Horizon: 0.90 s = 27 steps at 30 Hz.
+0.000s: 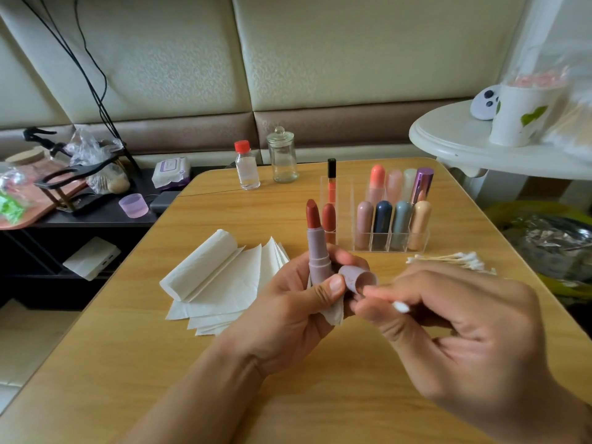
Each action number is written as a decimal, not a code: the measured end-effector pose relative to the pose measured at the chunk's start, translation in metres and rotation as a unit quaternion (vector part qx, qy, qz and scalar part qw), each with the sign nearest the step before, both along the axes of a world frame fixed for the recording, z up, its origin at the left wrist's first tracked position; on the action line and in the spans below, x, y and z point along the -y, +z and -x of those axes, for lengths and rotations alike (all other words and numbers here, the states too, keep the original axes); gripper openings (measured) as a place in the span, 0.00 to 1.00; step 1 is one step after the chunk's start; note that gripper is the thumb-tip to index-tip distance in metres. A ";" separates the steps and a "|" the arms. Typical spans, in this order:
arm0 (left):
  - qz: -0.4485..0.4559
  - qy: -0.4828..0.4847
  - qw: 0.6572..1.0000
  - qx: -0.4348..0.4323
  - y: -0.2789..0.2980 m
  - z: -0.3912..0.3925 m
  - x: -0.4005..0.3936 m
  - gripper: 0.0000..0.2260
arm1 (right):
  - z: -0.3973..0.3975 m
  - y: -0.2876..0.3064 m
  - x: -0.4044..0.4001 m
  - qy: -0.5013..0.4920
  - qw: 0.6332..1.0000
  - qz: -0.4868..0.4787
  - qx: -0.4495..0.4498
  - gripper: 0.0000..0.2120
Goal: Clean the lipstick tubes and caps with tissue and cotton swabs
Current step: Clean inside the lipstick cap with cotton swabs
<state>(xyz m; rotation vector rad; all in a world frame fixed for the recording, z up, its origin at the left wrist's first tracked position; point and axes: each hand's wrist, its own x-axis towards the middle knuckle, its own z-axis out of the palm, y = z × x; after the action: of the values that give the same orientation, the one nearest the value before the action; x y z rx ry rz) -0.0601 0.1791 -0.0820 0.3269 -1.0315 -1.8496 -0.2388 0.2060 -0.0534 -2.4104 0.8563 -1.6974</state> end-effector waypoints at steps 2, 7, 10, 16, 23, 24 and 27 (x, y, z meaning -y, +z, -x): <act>0.004 0.000 1.000 0.008 0.001 0.000 -0.001 0.08 | -0.002 0.000 -0.001 0.009 1.000 -0.007 0.019 0.10; -0.007 -0.009 1.000 -0.004 0.003 0.002 0.000 0.07 | -0.004 -0.001 -0.003 0.061 0.981 -0.068 0.172 0.08; -0.029 -0.008 0.999 -0.028 0.005 0.003 -0.001 0.07 | -0.001 0.000 0.000 0.042 0.972 -0.065 0.221 0.07; -0.033 0.001 0.999 -0.028 0.006 0.004 -0.001 0.12 | 0.004 -0.001 0.010 -0.033 0.996 -0.080 0.031 0.23; 0.003 -0.037 0.999 0.015 0.006 0.004 -0.004 0.16 | 0.005 -0.003 0.010 -0.009 0.994 -0.103 0.022 0.16; 0.007 -0.049 0.999 0.016 0.007 0.004 -0.004 0.15 | 0.006 -0.004 0.010 0.000 0.993 -0.117 0.023 0.16; 0.010 -0.067 0.998 0.018 0.007 0.004 -0.005 0.10 | 0.005 -0.005 0.011 0.009 0.991 -0.133 0.013 0.16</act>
<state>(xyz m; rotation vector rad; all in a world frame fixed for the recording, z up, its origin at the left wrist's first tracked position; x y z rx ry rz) -0.0640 0.1836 -0.0752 0.2855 -1.1193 -1.9569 -0.2441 0.1949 -0.0585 -2.2095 0.9832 -1.4955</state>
